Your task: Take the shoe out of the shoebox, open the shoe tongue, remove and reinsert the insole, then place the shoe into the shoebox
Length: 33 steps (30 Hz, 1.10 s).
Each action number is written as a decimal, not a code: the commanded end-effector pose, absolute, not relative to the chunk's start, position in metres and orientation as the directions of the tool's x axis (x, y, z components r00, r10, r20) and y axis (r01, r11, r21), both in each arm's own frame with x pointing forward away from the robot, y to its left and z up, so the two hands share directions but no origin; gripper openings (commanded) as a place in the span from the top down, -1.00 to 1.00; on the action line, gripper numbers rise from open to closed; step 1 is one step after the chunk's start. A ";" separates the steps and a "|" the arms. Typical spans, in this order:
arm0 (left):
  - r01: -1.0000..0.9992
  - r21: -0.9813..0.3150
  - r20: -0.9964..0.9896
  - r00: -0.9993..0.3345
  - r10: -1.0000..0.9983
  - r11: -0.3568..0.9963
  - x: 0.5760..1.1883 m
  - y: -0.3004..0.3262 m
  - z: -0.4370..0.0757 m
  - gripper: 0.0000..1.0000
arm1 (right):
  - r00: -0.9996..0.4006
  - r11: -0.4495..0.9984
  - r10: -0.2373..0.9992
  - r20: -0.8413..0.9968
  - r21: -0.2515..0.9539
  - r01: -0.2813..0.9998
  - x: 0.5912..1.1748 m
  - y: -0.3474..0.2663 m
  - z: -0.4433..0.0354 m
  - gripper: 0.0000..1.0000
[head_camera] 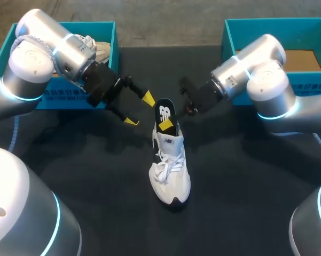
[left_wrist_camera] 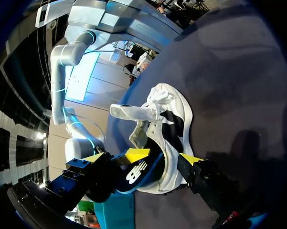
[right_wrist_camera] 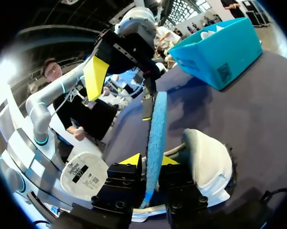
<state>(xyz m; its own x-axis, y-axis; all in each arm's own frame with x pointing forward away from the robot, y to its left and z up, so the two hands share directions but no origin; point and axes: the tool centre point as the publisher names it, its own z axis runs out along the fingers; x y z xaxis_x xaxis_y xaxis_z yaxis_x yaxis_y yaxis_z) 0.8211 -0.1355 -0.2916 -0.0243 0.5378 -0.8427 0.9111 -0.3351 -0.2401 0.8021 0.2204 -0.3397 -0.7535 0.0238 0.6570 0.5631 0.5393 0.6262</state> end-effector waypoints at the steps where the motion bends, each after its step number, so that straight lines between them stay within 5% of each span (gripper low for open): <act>1: 0.910 -0.239 -0.844 -0.021 0.537 -0.340 0.823 -0.136 -0.293 -1.00 | -0.769 0.529 0.055 0.637 0.635 0.564 0.797 0.216 -0.329 0.53; 18: 0.908 -0.240 -0.844 -0.020 0.535 -0.345 0.823 -0.133 -0.292 -1.00 | -0.775 0.332 0.142 0.616 0.708 0.624 0.814 0.220 -0.333 0.69; 20: 0.908 -0.240 -0.844 -0.020 0.536 -0.345 0.824 -0.133 -0.291 -1.00 | -0.775 0.333 0.143 0.616 0.707 0.624 0.816 0.221 -0.332 0.69; 22: 0.907 -0.240 -0.844 -0.019 0.536 -0.346 0.824 -0.133 -0.291 -1.00 | -0.775 0.332 0.145 0.615 0.707 0.624 0.817 0.222 -0.331 1.00; 33: 0.904 -0.242 -0.849 -0.022 0.528 -0.352 0.821 -0.133 -0.294 -1.00 | -0.741 0.398 0.101 0.664 0.656 0.642 0.806 0.223 -0.339 1.00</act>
